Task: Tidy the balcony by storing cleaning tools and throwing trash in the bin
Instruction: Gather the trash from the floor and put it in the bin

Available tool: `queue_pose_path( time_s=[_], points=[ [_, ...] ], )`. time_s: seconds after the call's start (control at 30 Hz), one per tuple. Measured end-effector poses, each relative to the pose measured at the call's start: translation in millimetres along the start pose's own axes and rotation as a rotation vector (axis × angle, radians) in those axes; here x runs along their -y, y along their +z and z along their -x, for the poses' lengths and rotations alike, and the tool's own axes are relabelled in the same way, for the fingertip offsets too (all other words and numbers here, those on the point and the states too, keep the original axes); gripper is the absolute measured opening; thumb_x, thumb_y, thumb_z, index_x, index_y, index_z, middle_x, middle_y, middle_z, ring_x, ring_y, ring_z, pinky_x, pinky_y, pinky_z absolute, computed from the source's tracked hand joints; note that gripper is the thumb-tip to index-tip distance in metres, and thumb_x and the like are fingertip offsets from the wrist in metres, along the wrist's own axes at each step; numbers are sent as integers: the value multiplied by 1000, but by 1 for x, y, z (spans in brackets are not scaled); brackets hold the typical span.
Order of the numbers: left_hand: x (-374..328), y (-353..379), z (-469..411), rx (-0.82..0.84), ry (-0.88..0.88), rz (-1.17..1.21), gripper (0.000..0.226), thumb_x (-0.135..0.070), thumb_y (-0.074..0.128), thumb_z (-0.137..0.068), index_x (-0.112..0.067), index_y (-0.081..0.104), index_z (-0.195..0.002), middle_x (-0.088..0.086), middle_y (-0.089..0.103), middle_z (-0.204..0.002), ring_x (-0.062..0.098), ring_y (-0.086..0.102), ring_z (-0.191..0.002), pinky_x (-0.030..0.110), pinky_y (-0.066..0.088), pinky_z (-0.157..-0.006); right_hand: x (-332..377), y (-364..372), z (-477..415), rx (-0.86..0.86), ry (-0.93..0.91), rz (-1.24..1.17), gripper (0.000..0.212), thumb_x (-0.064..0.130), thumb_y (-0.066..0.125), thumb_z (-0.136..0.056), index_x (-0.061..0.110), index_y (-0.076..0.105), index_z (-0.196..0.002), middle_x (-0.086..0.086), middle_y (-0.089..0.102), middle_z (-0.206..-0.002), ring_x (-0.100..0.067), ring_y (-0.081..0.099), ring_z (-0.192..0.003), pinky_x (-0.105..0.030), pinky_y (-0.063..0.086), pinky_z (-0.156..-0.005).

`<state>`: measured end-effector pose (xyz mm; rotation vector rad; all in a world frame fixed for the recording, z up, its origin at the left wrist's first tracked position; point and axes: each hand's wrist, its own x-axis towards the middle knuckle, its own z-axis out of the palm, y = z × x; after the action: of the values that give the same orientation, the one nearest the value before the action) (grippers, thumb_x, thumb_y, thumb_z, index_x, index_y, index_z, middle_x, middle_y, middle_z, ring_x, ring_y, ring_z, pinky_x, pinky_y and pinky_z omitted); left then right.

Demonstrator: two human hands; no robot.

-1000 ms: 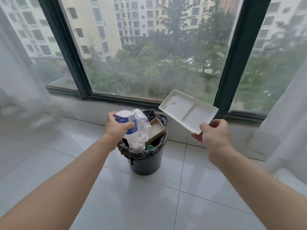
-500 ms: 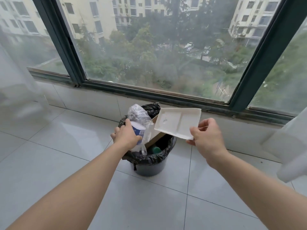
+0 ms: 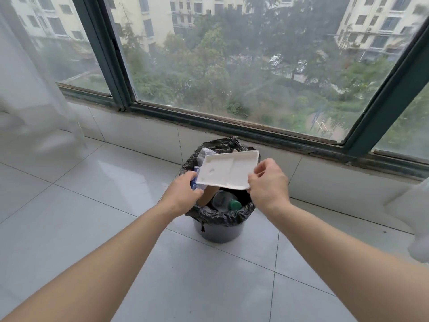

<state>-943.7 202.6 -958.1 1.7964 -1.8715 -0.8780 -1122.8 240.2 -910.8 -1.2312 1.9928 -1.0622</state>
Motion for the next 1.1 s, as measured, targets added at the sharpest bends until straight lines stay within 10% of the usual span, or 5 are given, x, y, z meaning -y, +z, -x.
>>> queue_pose_path(
  time_s=[0.2,0.33,0.53,0.87,1.1],
  points=[
    [0,1,7,106,27,42,47,-13,48,-92,-24,46,-138,-7,54,-129,13,51,-118,17,33,-91,-8,13,5,105,98,7,23,-4,43,-81,15,54,-79,-9,60,-95,-31,64,-90,-38,55,-75],
    [-7,7,7,132,34,21,47,-13,44,-91,-35,49,-133,-6,56,-106,14,52,-66,27,48,-67,-14,10,3,162,127,6,20,-2,47,-81,14,59,-80,-11,62,-92,-25,58,-81,-27,45,-63],
    [-19,11,9,22,70,60,35,-14,45,-92,-25,59,-122,-4,59,-127,14,53,-115,27,40,-97,-22,-1,6,224,125,-86,18,1,49,-86,13,62,-89,-4,58,-87,-21,56,-76,-28,47,-64],
    [-89,14,36,-87,270,148,26,-6,46,-92,-21,66,-98,-3,68,-97,15,63,-83,6,43,-63,-33,-55,23,42,-48,-247,17,13,52,-91,23,61,-80,0,60,-74,-17,55,-69,-35,52,-73],
    [-187,65,86,18,474,172,25,-5,51,-89,-23,67,-94,-6,69,-95,11,63,-87,24,48,-86,-63,-159,49,-138,-124,-236,11,15,50,-93,17,60,-88,0,60,-74,-20,57,-73,-41,53,-75]
  ],
)
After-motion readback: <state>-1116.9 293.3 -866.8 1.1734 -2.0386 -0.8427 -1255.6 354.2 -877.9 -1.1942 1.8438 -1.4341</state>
